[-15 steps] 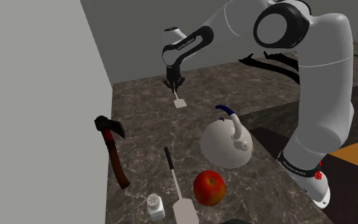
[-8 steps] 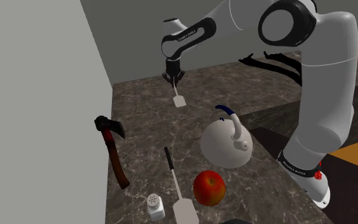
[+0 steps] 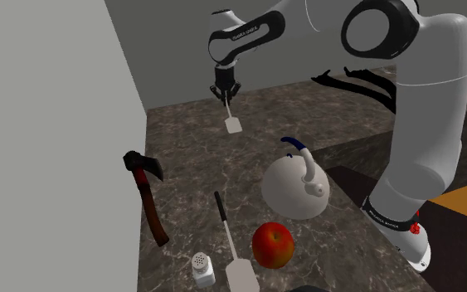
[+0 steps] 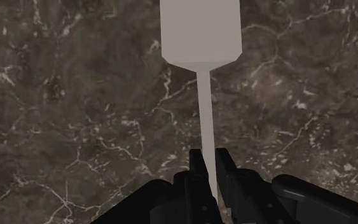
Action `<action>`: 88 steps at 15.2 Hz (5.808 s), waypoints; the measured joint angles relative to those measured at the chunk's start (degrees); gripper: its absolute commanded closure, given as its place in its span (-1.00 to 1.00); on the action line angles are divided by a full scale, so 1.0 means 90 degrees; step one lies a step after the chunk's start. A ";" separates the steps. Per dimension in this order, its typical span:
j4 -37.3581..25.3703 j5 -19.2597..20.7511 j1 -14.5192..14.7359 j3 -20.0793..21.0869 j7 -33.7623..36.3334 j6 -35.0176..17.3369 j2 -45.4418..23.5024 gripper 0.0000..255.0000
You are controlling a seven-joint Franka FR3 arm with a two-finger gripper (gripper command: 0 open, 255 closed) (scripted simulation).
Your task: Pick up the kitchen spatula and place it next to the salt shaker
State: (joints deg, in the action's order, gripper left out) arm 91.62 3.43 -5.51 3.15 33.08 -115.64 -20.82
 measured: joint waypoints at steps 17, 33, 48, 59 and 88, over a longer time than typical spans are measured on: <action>-0.0675 -0.0007 0.0156 0.0085 0.0179 0.1085 0.0400 1.00; 0.0993 0.0115 0.1398 0.0933 0.2331 0.0764 0.1639 1.00; 0.0597 0.0402 0.2653 0.1863 0.4566 0.0994 0.1292 1.00; -0.1104 0.0992 0.3904 0.2365 0.6226 0.1672 0.0024 1.00; 0.0018 0.1393 0.4309 0.2203 0.6943 -0.0015 -0.0314 1.00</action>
State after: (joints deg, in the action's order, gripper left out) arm 91.79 15.97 33.27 22.98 95.57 -115.78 -23.65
